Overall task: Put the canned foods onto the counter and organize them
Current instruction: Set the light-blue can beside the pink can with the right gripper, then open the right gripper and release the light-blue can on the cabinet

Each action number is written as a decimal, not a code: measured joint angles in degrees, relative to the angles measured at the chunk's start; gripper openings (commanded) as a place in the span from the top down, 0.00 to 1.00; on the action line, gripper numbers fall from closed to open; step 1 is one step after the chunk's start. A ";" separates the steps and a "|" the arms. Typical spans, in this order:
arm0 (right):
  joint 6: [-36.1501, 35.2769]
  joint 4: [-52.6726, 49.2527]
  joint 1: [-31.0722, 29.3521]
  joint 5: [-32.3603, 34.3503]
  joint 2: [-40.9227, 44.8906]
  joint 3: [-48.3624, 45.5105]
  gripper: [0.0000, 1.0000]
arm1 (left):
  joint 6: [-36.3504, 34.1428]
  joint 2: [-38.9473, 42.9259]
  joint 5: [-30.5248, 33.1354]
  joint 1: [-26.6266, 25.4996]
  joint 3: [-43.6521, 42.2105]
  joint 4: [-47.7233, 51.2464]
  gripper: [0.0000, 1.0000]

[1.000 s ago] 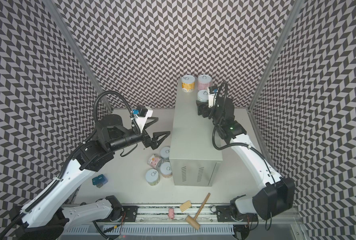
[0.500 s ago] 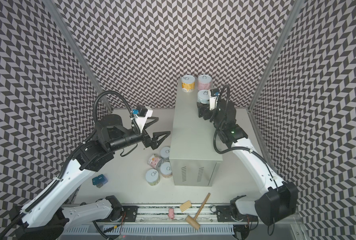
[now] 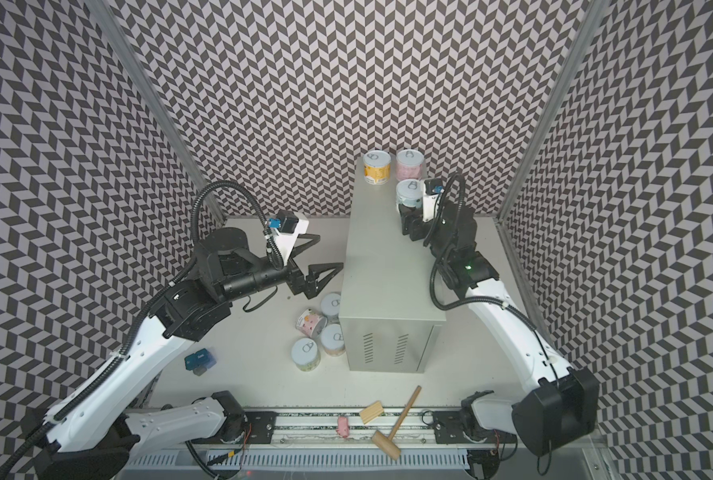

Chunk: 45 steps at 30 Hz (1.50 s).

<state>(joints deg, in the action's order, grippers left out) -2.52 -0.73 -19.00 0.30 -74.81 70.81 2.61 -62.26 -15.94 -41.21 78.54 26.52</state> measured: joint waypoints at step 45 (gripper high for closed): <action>-0.46 3.82 2.54 -3.63 -6.80 4.46 0.27 | 0.00 -0.96 -0.02 0.11 0.00 -0.39 0.00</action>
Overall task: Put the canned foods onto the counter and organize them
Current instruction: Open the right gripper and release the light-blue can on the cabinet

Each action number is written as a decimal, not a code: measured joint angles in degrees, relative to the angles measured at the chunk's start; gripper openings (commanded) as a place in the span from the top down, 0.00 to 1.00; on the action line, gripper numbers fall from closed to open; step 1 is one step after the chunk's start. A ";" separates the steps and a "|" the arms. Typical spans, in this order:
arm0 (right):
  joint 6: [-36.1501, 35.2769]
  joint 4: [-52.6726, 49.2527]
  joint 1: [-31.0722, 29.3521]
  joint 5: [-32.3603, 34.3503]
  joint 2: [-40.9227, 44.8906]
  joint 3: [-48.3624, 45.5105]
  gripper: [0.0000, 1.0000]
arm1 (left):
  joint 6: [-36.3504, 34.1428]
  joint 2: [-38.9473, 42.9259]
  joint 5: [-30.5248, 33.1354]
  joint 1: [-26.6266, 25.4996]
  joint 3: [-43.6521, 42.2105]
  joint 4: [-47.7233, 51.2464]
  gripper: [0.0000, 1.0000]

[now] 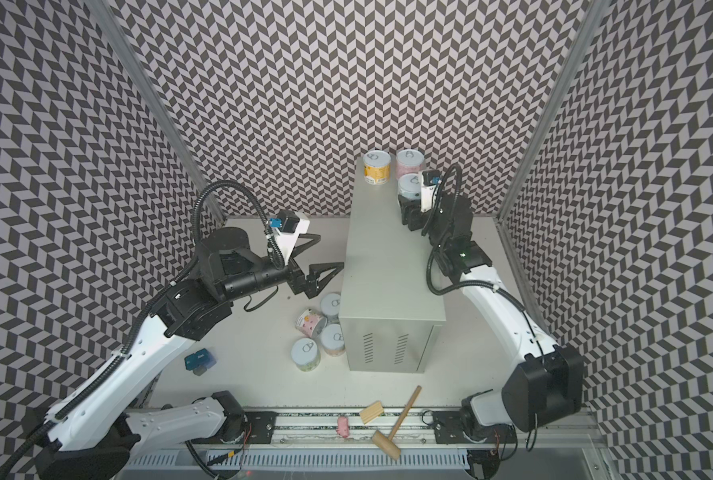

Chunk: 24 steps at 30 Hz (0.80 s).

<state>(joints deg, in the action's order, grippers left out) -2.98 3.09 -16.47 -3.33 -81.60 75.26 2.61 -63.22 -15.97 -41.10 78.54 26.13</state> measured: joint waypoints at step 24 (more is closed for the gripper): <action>-0.07 0.35 0.04 0.31 -1.68 1.42 0.26 | 0.00 -0.20 -0.09 0.26 0.00 -0.39 0.00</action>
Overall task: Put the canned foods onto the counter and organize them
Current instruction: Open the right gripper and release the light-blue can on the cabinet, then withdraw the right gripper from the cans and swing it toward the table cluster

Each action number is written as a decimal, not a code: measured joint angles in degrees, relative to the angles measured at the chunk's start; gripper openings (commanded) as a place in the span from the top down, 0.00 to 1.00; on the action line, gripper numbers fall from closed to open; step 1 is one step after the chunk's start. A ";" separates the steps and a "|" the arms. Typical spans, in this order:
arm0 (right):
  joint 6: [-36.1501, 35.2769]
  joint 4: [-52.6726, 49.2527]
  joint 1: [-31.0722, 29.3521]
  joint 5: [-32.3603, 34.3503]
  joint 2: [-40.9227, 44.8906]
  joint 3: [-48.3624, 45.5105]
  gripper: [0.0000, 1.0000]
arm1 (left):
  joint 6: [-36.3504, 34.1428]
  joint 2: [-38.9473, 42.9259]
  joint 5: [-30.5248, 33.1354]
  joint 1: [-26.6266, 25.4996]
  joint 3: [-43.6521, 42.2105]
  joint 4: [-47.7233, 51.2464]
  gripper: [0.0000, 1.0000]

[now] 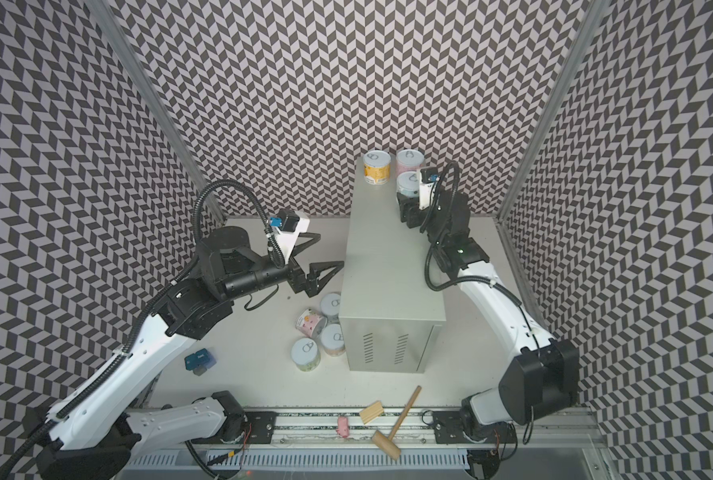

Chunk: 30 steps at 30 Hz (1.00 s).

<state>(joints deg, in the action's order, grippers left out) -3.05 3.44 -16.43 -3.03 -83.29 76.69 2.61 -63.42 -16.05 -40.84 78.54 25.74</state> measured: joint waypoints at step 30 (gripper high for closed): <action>0.09 0.00 0.22 -1.46 0.09 0.00 0.06 | 0.02 0.00 -0.13 0.11 0.00 0.00 0.00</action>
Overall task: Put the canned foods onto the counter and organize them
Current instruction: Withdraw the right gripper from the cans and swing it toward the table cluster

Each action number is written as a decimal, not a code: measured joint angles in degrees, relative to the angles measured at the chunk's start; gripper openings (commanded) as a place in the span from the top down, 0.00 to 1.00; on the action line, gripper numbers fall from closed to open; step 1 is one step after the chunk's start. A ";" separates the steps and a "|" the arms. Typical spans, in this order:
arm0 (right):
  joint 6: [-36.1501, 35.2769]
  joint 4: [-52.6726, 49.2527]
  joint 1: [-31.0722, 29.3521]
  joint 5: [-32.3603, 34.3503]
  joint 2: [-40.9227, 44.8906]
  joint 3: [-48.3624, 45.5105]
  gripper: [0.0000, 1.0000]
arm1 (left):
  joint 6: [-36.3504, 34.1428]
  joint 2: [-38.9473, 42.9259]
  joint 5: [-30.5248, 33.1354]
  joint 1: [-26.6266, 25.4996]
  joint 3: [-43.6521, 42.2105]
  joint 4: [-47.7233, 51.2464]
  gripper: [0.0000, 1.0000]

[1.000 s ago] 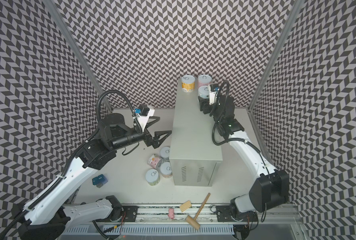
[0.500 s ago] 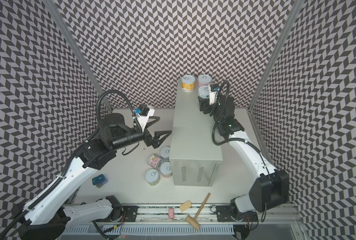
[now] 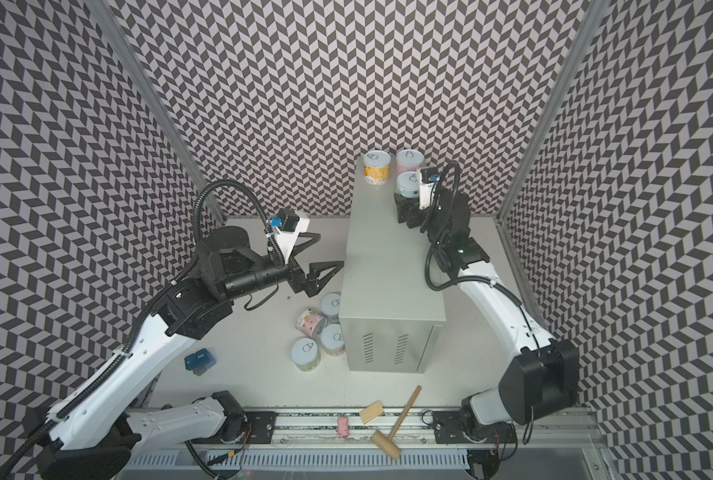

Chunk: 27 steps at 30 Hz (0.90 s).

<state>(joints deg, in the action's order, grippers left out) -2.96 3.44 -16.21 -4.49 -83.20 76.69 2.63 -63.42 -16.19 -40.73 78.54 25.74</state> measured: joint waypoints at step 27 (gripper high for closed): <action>9.25 -23.89 8.66 6.78 22.25 1.09 0.01 | 0.87 -1.62 1.73 -0.17 0.13 0.04 0.00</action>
<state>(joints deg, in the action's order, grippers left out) 6.28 -20.45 -7.55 2.28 -60.95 77.78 3.51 -65.04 -14.46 -40.91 78.67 25.78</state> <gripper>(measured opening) 0.993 0.998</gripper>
